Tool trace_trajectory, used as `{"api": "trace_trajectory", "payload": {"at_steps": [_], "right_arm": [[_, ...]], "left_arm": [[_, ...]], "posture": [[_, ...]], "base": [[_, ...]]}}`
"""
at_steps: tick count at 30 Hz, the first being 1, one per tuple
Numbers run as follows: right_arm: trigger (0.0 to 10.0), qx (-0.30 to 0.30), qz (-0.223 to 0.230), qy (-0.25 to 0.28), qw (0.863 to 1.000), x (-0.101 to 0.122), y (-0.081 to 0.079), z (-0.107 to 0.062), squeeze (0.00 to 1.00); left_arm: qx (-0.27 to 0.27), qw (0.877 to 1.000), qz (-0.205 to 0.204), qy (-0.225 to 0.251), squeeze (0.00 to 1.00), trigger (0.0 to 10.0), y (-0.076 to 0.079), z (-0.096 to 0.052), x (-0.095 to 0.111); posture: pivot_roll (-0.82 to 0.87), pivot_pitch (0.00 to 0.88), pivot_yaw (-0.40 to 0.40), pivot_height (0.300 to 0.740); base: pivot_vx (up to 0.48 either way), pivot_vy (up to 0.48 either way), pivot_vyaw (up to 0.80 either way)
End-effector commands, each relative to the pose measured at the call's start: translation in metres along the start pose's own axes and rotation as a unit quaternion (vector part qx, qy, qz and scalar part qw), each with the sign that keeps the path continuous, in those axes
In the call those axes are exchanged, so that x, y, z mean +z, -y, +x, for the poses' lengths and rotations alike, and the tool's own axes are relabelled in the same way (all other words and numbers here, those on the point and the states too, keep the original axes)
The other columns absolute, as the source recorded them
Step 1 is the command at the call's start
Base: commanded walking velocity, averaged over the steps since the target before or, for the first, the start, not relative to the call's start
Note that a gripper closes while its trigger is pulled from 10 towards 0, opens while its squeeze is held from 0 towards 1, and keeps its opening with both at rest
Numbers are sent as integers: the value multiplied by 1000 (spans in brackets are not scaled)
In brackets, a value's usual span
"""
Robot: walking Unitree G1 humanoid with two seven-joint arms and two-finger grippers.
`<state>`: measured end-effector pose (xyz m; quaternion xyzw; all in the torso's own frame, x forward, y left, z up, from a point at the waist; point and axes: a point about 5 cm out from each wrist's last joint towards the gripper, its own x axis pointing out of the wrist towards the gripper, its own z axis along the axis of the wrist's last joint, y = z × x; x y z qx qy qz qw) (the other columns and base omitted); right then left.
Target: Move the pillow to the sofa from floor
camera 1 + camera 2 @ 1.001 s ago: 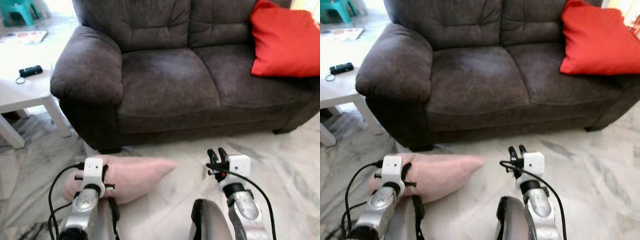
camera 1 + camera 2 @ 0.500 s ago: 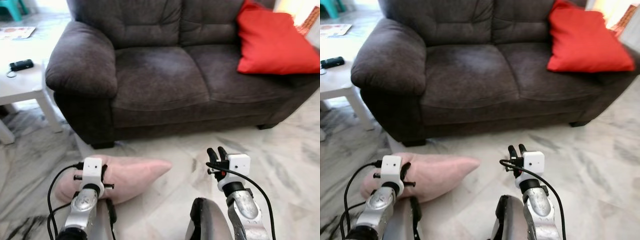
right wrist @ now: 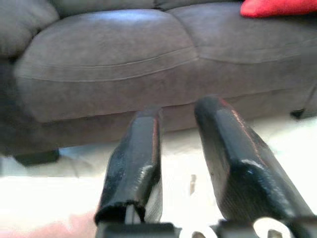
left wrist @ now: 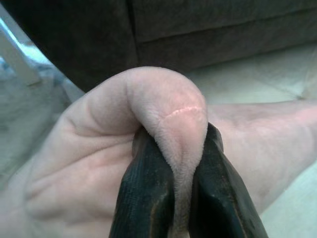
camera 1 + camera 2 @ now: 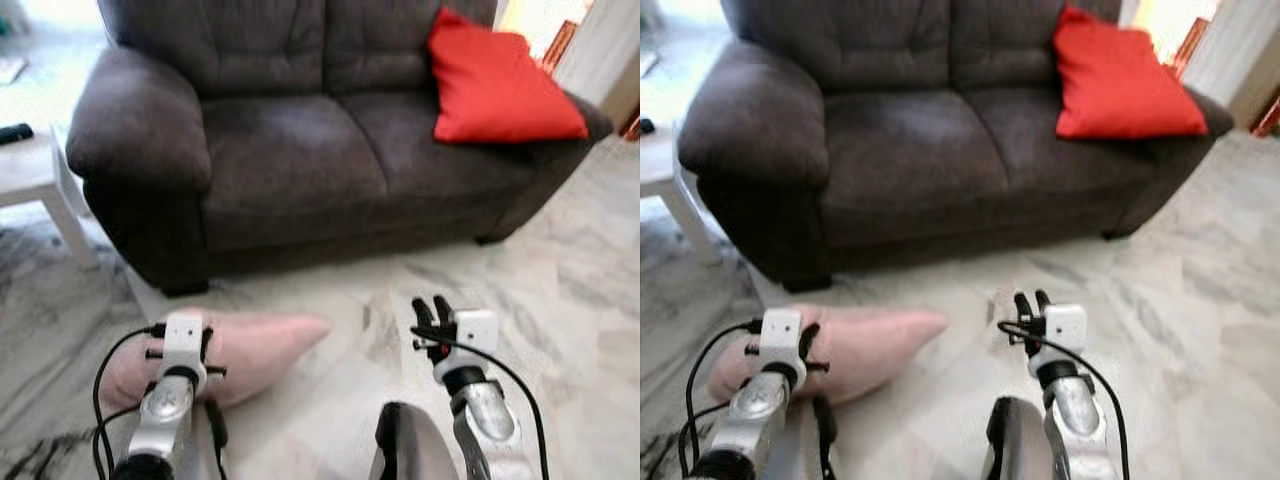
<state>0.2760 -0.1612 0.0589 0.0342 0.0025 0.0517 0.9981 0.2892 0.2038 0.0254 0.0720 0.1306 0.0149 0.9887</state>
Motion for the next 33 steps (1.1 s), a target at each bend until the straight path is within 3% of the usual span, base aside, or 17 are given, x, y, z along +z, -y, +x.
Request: {"api": "trace_trajectory", "payload": {"at_steps": [1, 18, 33], "right_arm": [[10000, -16, 19, 2, 1000, -1, 3, 2, 0], [10000, -15, 20, 2, 1000, -2, 5, 2, 0], [10000, -8, 12, 16, 1000, 2, 4, 3, 0]], "left_arm": [[-27, 995, 20, 93, 0, 10000, 6, 7, 40], [-26, 996, 21, 88, 0, 10000, 6, 4, 39], [-16, 993, 21, 112, 0, 10000, 0, 1, 46]], "posture": [[46, 0, -29, 484], [45, 0, -33, 484], [51, 0, -36, 484]], "base": [[334, 0, 0], [334, 0, 0], [0, 0, 0]]}}
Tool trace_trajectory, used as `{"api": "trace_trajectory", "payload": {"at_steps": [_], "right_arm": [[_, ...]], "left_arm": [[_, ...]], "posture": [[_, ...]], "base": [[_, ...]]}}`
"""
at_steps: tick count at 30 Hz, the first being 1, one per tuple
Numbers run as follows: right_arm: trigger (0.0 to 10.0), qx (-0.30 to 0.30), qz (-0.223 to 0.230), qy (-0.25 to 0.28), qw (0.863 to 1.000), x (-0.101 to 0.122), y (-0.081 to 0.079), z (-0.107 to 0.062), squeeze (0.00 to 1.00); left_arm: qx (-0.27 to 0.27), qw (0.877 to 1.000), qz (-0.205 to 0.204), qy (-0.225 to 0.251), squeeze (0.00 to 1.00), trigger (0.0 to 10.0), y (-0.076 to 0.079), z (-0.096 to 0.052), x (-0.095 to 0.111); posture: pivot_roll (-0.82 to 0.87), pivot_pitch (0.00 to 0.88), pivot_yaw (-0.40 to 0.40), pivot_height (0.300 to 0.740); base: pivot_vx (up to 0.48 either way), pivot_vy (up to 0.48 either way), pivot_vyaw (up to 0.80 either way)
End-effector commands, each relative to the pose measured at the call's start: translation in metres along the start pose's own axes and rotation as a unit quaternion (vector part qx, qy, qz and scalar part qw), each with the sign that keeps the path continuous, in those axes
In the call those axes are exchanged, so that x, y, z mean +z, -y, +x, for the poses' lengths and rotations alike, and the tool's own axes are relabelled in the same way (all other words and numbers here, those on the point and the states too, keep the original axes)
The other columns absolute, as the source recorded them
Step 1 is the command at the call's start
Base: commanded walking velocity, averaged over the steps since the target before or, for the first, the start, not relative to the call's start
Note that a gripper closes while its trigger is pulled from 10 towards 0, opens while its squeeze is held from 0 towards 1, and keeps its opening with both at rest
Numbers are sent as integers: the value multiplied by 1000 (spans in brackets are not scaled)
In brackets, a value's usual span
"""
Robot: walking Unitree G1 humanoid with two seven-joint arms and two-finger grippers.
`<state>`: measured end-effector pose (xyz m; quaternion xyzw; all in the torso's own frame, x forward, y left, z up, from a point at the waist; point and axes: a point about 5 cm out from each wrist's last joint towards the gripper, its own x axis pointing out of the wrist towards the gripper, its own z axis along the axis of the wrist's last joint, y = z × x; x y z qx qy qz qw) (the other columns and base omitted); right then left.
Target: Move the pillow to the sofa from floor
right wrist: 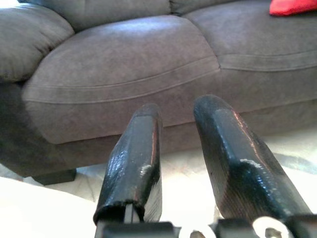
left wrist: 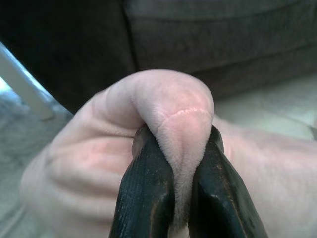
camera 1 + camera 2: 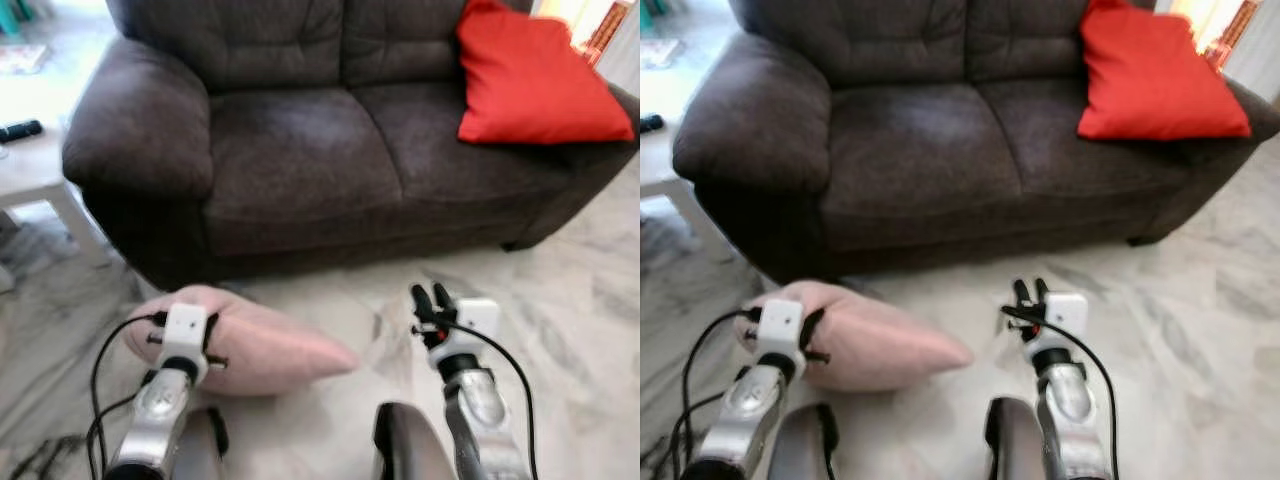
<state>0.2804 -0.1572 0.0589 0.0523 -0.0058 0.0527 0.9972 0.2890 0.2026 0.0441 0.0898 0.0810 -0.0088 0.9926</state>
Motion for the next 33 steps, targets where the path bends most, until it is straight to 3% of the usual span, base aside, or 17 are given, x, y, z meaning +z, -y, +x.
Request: {"api": "trace_trajectory", "payload": {"at_steps": [1, 33], "right_arm": [[10000, -8, -6, 9, 1000, 3, 7, -2, 0], [10000, -4, -8, 16, 1000, 4, 5, 0, 0]], "left_arm": [[3, 998, 2, 63, 0, 10000, 0, 9, 29], [6, 996, 0, 85, 0, 10000, -1, 10, 43]], "posture": [[52, 0, -37, 484], [58, 0, -33, 696]], "base": [[0, 0, 0], [0, 0, 0]]}}
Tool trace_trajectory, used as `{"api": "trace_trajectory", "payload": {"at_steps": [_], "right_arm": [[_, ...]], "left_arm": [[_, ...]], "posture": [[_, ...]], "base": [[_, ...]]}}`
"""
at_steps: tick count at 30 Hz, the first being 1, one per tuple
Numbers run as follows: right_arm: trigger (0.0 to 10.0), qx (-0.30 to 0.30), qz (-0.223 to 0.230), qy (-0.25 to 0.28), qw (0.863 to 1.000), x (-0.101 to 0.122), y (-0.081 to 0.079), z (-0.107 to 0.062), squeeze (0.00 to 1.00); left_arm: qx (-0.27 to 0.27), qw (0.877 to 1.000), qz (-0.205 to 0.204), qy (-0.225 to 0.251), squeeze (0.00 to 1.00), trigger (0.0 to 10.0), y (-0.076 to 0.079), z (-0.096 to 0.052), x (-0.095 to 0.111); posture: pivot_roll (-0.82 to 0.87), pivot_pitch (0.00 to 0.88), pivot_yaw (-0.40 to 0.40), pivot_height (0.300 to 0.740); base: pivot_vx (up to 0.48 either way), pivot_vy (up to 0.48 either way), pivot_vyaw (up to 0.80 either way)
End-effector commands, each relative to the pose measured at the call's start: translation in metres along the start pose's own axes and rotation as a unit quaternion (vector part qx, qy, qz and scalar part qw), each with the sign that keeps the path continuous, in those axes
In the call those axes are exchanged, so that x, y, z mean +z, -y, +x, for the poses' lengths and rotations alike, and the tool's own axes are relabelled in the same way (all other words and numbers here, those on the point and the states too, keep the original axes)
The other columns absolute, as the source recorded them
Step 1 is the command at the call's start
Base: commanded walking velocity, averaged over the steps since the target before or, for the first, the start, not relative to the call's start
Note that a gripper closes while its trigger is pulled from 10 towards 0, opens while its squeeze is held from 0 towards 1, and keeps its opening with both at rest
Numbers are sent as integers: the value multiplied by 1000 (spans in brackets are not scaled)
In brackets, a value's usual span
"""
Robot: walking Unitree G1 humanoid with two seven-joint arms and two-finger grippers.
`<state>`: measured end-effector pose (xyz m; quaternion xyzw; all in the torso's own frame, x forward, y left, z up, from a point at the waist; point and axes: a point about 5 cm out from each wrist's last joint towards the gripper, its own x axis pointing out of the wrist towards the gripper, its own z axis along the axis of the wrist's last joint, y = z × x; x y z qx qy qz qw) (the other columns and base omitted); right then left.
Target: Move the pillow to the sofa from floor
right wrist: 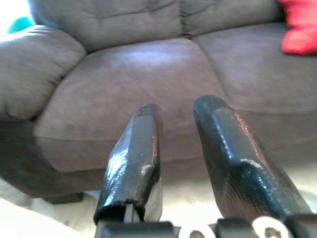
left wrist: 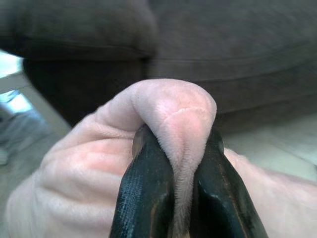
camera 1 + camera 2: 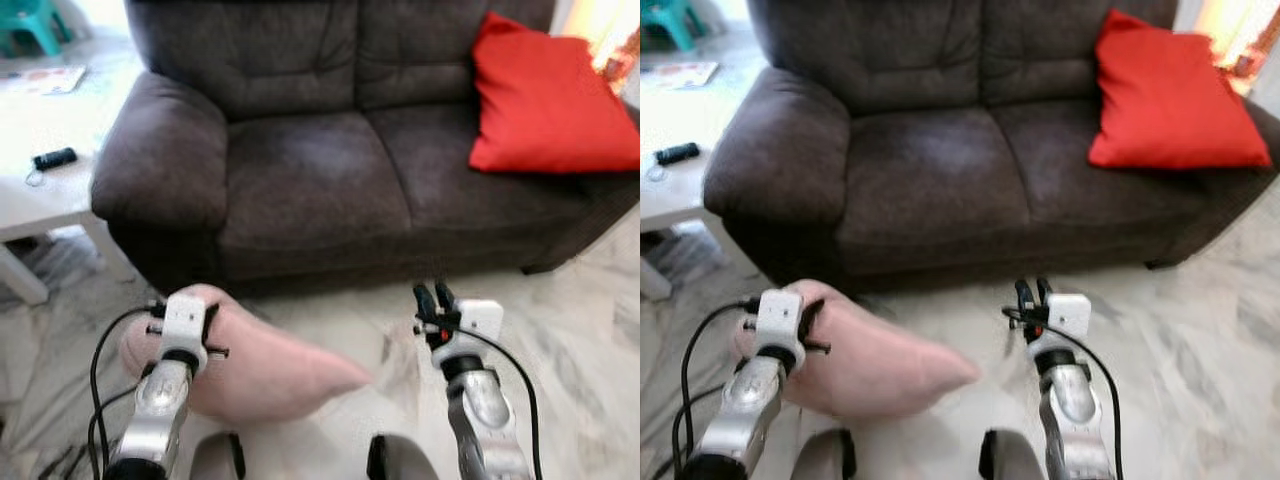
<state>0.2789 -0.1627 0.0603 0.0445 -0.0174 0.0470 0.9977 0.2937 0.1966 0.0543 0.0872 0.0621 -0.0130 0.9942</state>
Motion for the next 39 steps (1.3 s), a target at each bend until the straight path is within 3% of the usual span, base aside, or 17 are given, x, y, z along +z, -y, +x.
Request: {"api": "trace_trajectory", "payload": {"at_steps": [1, 9, 15, 30, 39], "right_arm": [[10000, 1, 0, 5, 1000, 2, 0, 2, 0], [10000, 3, 7, 4, 1000, 2, -1, 4, 0], [10000, 0, 13, 8, 1000, 3, -1, 5, 0], [10000, -4, 12, 8, 1000, 3, 2, 7, 0], [10000, -4, 10, 10, 1000, 4, 3, 12, 0]], "left_arm": [[8, 998, 2, 66, 0, 10000, -5, 8, 31], [7, 997, -2, 71, 0, 10000, -5, 9, 34], [2, 997, -7, 75, 0, 10000, -4, 10, 37], [0, 996, -18, 82, 0, 10000, -3, 13, 42], [-2, 996, -19, 83, 0, 10000, -1, 14, 42]], "posture": [[58, 0, -33, 701], [61, 0, -33, 730], [62, 0, -31, 730], [66, 0, -32, 730], [70, 0, -32, 730]], "base": [[0, 0, 0], [0, 0, 0], [0, 0, 0], [-306, 0, 0], [0, 0, 0]]}}
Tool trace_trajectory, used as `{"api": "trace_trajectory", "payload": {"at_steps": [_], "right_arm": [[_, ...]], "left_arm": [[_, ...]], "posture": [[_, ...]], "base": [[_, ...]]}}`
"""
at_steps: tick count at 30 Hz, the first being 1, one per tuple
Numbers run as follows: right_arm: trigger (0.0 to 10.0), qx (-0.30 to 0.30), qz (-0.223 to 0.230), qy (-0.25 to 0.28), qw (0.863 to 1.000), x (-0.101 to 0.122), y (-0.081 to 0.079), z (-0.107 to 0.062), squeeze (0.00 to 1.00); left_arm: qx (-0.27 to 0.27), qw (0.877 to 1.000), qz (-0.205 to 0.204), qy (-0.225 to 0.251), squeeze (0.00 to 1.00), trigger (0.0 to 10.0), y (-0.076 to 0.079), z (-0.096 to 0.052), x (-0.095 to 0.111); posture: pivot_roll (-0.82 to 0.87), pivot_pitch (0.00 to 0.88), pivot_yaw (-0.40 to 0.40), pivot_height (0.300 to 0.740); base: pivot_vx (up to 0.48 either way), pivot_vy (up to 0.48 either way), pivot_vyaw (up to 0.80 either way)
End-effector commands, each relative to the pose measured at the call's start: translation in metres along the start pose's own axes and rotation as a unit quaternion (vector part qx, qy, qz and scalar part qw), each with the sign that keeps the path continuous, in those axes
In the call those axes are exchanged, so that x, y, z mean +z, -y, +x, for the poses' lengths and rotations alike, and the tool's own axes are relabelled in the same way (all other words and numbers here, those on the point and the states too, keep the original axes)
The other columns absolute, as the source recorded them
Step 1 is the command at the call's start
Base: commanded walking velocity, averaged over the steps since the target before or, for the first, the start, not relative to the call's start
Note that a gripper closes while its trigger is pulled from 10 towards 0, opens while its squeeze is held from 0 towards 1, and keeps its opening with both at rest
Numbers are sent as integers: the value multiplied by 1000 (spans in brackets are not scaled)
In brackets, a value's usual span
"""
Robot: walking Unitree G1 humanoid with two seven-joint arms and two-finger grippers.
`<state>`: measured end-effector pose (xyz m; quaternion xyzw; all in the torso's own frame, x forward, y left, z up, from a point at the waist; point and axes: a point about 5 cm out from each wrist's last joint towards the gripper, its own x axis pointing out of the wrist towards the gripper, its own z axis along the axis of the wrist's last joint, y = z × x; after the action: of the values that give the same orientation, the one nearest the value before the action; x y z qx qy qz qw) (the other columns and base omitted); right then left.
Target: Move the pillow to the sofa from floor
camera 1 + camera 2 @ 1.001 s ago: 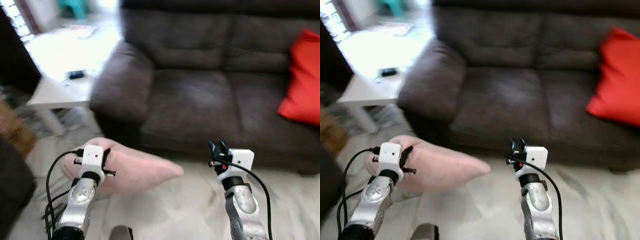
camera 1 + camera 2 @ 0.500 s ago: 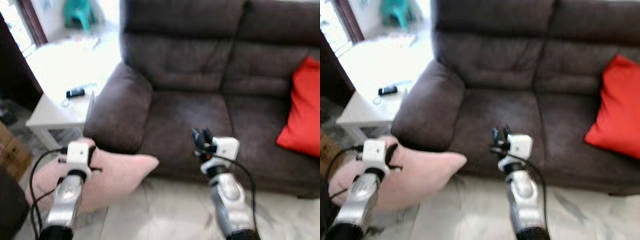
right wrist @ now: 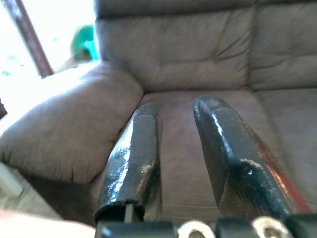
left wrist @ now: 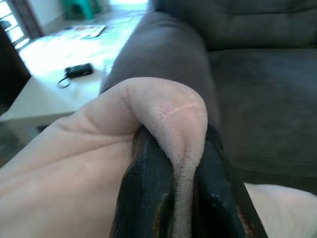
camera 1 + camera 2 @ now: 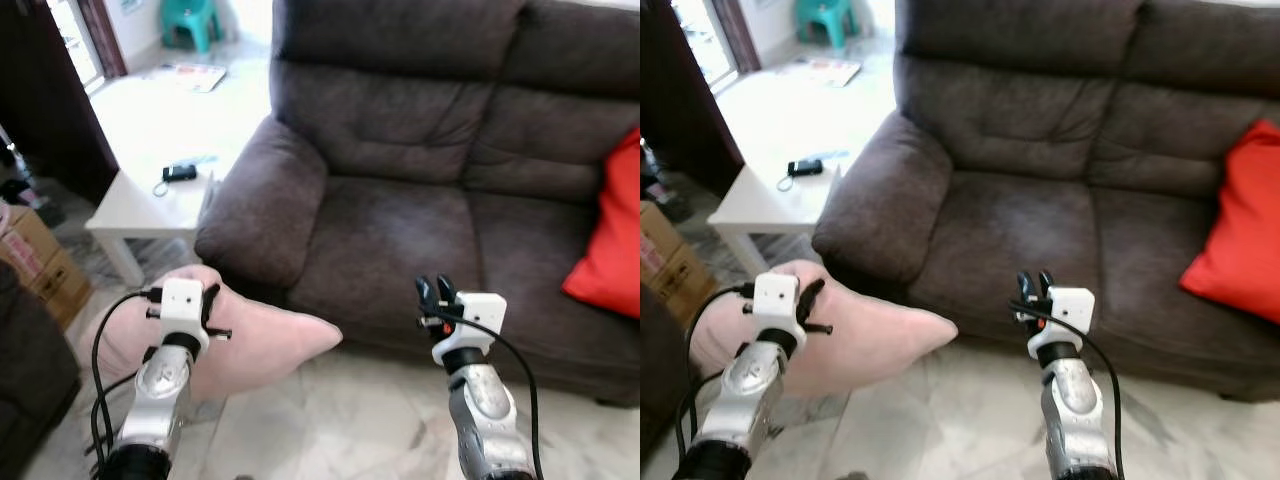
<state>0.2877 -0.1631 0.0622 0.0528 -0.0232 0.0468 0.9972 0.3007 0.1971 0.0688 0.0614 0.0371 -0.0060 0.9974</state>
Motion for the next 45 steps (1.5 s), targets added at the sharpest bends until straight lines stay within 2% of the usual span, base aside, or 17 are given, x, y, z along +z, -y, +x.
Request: {"api": "trace_trajectory", "payload": {"at_steps": [1, 18, 27, 30, 31, 32, 35, 36, 37, 38, 40, 45], "right_arm": [[10000, -4, 2, 4, 1000, 2, 2, 4, 0], [10000, -8, -13, 25, 1000, 10, 10, 10, 0], [10000, -2, -16, 25, 1000, 11, 7, 15, 0], [10000, 8, -16, 5, 1000, 6, 5, 16, 0], [10000, 15, -30, -28, 999, -2, 5, 16, 0], [10000, 20, -58, -73, 995, -14, 7, 13, 0], [10000, 45, -124, -125, 983, -26, 12, 8, 0], [10000, 56, -146, -168, 973, -36, 16, 4, 0], [10000, 55, -157, -187, 968, -40, 19, 2, 0], [10000, 55, -157, -187, 968, -40, 19, 2, 0], [10000, 68, -195, -220, 953, -48, 26, -4, 0], [10000, 62, -199, -239, 948, -50, 33, -5, 0]], "left_arm": [[-12, 998, 6, 58, 0, 10000, 4, 10, 27], [-23, 998, 3, 58, 0, 10000, 11, 12, 23], [-26, 998, 2, 57, 0, 10000, 12, 13, 23], [-33, 998, 3, 56, 0, 10000, 12, 14, 23], [-38, 998, 2, 56, 0, 10000, 13, 14, 24], [-44, 998, 1, 55, 0, 10000, 14, 14, 24], [-60, 997, -3, 53, 0, 10000, 17, 16, 26], [-72, 996, -2, 50, 0, 10000, 20, 17, 26], [-74, 996, -3, 48, 0, 10000, 21, 17, 25], [-74, 996, -3, 48, 0, 10000, 21, 17, 25], [-81, 996, -6, 40, 0, 10000, 23, 17, 23], [-98, 994, -11, 40, 0, 10000, 28, 17, 23]], "posture": [[70, 0, -31, 730], [51, 0, -29, 740], [58, 0, -35, 740], [58, 0, -35, 740], [58, 0, -36, 740], [58, 0, -36, 740], [55, 0, -39, 740], [50, 0, -40, 740], [50, 0, -41, 740], [50, 0, -41, 740], [49, 0, -44, 740], [50, 0, -47, 740]], "base": [[0, 0, 0], [0, 0, 0], [0, 0, 0], [0, 0, 0], [0, 0, 0], [0, 0, 0], [0, 0, 0], [0, 0, 0], [0, 0, 0], [0, 0, 0], [0, 0, 0], [0, 0, 0]]}}
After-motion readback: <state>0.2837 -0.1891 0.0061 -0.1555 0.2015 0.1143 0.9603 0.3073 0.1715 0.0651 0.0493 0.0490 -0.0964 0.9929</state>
